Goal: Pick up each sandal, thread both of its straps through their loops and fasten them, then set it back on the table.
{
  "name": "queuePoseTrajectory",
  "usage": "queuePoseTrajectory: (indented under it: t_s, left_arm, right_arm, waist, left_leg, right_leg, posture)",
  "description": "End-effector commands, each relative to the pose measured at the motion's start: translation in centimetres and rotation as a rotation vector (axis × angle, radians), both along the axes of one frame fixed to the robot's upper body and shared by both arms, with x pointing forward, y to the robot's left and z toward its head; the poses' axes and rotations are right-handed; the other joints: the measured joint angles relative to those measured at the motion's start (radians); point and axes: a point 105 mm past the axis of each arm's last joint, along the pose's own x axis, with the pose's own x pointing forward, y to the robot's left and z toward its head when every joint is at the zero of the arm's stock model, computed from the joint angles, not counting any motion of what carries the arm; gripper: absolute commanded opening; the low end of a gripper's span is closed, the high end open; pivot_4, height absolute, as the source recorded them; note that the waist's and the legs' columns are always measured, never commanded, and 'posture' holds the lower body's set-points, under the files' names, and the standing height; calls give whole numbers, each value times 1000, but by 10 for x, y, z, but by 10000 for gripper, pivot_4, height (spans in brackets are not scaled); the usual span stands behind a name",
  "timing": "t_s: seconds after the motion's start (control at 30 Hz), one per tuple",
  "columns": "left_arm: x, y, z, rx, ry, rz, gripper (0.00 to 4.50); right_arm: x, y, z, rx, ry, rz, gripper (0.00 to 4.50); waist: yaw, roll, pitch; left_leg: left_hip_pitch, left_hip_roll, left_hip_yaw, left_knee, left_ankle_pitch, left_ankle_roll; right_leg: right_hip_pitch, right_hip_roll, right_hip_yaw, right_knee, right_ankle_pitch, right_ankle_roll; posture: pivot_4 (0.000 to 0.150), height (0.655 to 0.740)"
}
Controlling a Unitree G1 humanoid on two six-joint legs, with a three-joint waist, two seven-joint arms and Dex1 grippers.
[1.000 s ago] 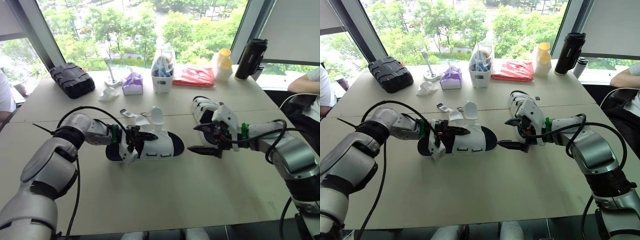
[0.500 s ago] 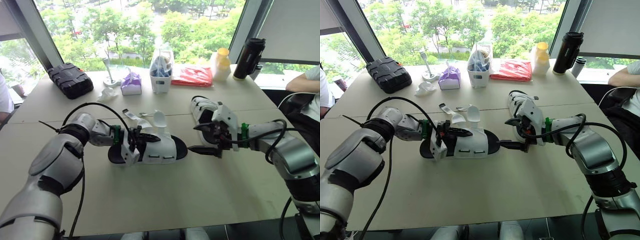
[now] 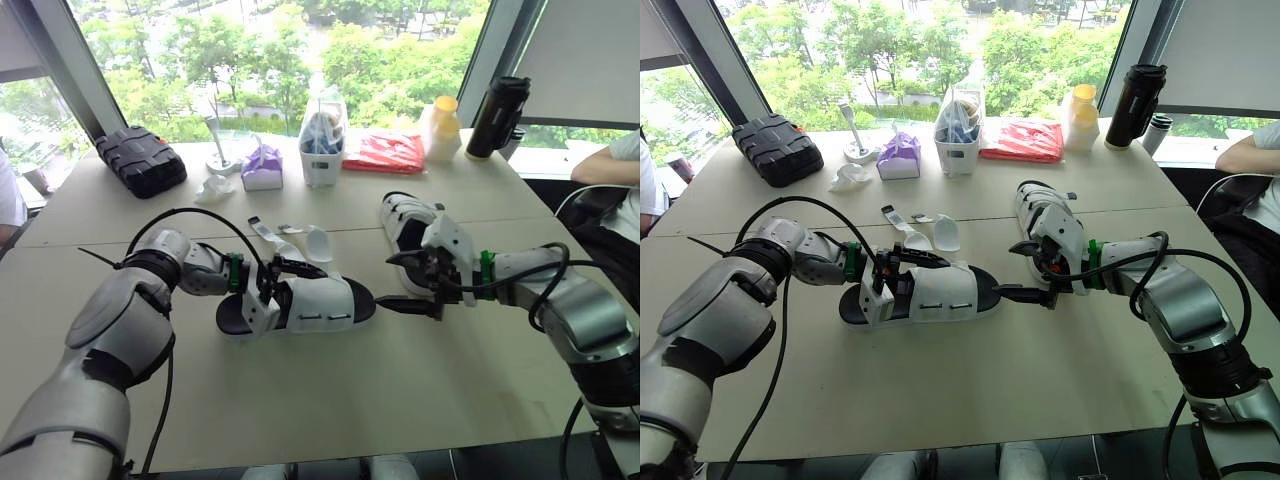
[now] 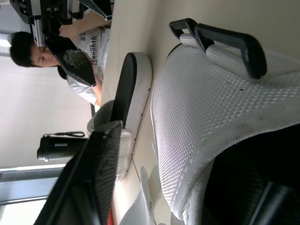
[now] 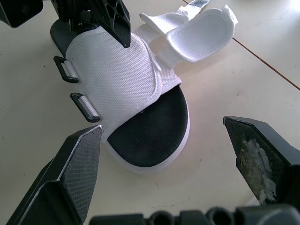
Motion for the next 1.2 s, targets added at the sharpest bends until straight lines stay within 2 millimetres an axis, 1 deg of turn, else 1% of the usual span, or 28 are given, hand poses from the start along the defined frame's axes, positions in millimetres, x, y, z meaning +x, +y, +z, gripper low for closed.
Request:
queuePoseTrajectory:
  t_s: [0.03, 0.2, 0.33, 0.4, 0.57, 0.63, 0.7, 0.73, 0.83, 0.9, 0.97, 1.1, 1.2]
  left_arm:
    - [-1, 7, 3, -6, 28, 21, 44464]
    - [-1, 16, 3, 12, 47, 47, 44464]
    - [0, 35, 6, 6, 76, 106, 44464]
    - [-2, 46, 4, 18, 95, 127, 44464]
    - [-5, 62, 3, 4, 114, 177, 44464]
    - [-4, 73, 3, -10, 120, 221, 45000]
    - [-4, 82, 5, -29, 122, 260, 45000]
    - [-2, 86, 6, -42, 124, 288, 45000]
    - [5, 106, 12, -149, 126, 422, 45000]
    - [9, 114, 15, -211, 143, 495, 45000]
    - [12, 121, 22, -312, 199, 567, 45000]
    - [14, 143, 44, -581, 302, 710, 45000]
    - [13, 150, 54, -716, 346, 763, 45000]
  right_arm:
    - [-2, 6, 7, -3, -45, 34, 45000]
    - [-3, 7, 5, -13, -41, 51, 45000]
    - [-1, 10, 2, -13, -43, 60, 45000]
    - [0, 12, 1, -13, -44, 67, 45000]
    - [4, 14, -1, -11, -51, 75, 45000]
    - [6, 16, 0, -6, -61, 80, 39525]
    - [10, 18, 1, 8, -68, 78, 32102]
    - [11, 19, 1, 11, -69, 78, 26404]
    - [13, 22, -2, 7, -66, 96, 11637]
    - [13, 24, -5, 2, -63, 107, 817]
    - [13, 25, -8, -2, -58, 115, 291]
    - [15, 26, -13, -3, -45, 127, 291]
    - [17, 26, -17, -4, -39, 128, 291]
  waist:
    - [0, 0, 0]
    - [-3, 0, 0]
    - [-6, 0, 0]
    - [-6, 0, 0]
    - [-4, 0, 0]
    - [-4, 0, 0]
    - [-9, 0, 0]
    - [-9, 0, 0]
    - [-9, 0, -1]
    - [-9, 0, -1]
    - [-9, 0, -1]
    - [-8, 0, 0]
    - [-8, 1, 0]
  left_leg:
    - [0, 0, 0, 0, 0, 0]
    - [1, 0, 0, 0, 0, 0]
    - [2, 0, 0, 1, 0, 0]
    - [2, 0, 0, 1, 0, 0]
    - [3, 0, 0, 1, 0, 0]
    - [3, 0, 0, 2, 0, 0]
    - [3, 0, 0, 4, -1, 1]
    - [3, 0, -1, 5, -2, 3]
    - [3, 1, -1, 8, -3, 5]
    - [3, 1, -3, 10, -4, 6]
    - [3, 3, -4, 12, -4, 7]
    - [3, 5, -4, 13, -4, 7]
    - [4, 6, -4, 13, -4, 7]
  right_leg:
    - [0, 0, 0, 0, 0, 0]
    - [0, 0, 0, 1, 0, 0]
    - [1, 0, 0, 1, 0, 0]
    - [1, 0, 0, 2, 0, 0]
    - [2, 0, 0, 2, 0, 0]
    - [2, 0, 0, 2, 0, 0]
    - [2, 0, 0, 3, 0, 0]
    - [2, 0, 0, 4, 0, 0]
    - [2, 0, 1, 6, 0, 0]
    - [2, 0, 1, 9, 0, 0]
    - [1, 0, 1, 13, 0, 0]
    - [1, 0, 2, 15, 0, 0]
    - [1, 1, 1, 16, 0, 0]
  posture:
    - [1500, 7400]
    - [1500, 7400]
    - [1500, 7400]
    - [1500, 7400]
    - [1500, 7400]
    - [1500, 7400]
    - [1500, 7400]
    - [1500, 7400]
    - [1500, 7400]
    - [1500, 7400]
    - [1500, 7400]
    - [1500, 7400]
    - [1500, 7400]
